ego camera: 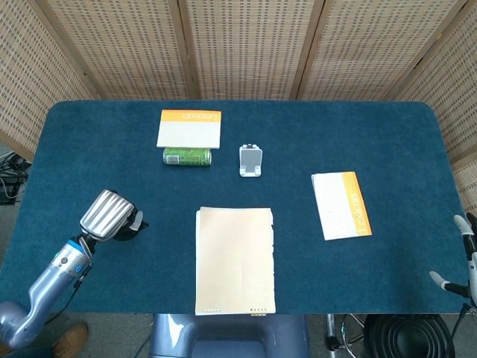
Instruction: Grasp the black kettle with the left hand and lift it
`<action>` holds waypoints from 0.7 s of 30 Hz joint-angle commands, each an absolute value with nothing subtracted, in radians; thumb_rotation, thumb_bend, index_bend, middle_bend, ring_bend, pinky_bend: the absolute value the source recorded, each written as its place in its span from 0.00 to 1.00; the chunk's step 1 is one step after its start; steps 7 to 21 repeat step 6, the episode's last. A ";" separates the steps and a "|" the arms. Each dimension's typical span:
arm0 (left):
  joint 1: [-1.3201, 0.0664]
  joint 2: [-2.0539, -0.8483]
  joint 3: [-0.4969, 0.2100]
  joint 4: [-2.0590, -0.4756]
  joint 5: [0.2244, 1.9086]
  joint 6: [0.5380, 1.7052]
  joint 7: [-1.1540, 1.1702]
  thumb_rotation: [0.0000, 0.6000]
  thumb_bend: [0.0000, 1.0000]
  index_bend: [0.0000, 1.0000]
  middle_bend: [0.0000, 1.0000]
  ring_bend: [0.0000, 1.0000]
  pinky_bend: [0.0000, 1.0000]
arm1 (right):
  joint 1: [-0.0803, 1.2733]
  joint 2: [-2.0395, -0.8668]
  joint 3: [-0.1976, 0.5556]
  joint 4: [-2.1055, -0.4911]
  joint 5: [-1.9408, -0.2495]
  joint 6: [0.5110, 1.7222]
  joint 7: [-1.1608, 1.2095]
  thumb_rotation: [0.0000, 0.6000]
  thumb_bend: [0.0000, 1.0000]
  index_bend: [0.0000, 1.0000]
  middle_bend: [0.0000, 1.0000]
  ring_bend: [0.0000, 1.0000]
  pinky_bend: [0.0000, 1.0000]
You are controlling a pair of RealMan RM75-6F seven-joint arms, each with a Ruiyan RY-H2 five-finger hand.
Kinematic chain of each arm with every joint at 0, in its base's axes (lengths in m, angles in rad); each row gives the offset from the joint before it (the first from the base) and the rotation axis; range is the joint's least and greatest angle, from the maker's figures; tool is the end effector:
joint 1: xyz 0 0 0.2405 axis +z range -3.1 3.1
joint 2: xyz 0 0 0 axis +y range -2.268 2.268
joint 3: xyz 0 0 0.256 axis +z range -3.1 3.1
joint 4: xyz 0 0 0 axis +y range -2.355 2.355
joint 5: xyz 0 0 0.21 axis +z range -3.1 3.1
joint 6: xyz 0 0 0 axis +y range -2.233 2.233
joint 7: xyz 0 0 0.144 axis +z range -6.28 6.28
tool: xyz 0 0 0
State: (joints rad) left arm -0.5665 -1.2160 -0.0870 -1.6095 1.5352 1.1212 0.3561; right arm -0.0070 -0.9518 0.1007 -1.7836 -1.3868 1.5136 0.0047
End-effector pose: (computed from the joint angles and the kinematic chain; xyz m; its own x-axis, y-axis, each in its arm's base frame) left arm -0.1921 0.3033 0.0833 0.6833 -0.0275 0.7296 0.6203 -0.5054 -0.5999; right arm -0.3111 -0.1605 0.2114 0.3813 0.0401 0.9236 -0.9138 0.1674 0.3700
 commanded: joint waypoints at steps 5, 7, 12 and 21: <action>-0.603 -1.215 -0.112 -1.594 1.554 1.118 0.358 0.60 1.00 1.00 1.00 0.96 0.76 | -0.006 -0.950 0.102 -1.782 -1.384 1.511 0.010 1.00 0.00 0.00 0.00 0.00 0.00; -0.605 -1.215 -0.114 -1.596 1.552 1.118 0.362 0.61 1.00 1.00 1.00 0.96 0.76 | -0.006 -0.949 0.103 -1.782 -1.384 1.511 0.011 1.00 0.00 0.00 0.00 0.00 0.00; -0.605 -1.215 -0.114 -1.596 1.552 1.118 0.362 0.61 1.00 1.00 1.00 0.96 0.76 | -0.006 -0.949 0.103 -1.782 -1.384 1.511 0.011 1.00 0.00 0.00 0.00 0.00 0.00; -0.605 -1.215 -0.114 -1.596 1.552 1.118 0.362 0.61 1.00 1.00 1.00 0.96 0.76 | -0.006 -0.949 0.103 -1.782 -1.384 1.511 0.011 1.00 0.00 0.00 0.00 0.00 0.00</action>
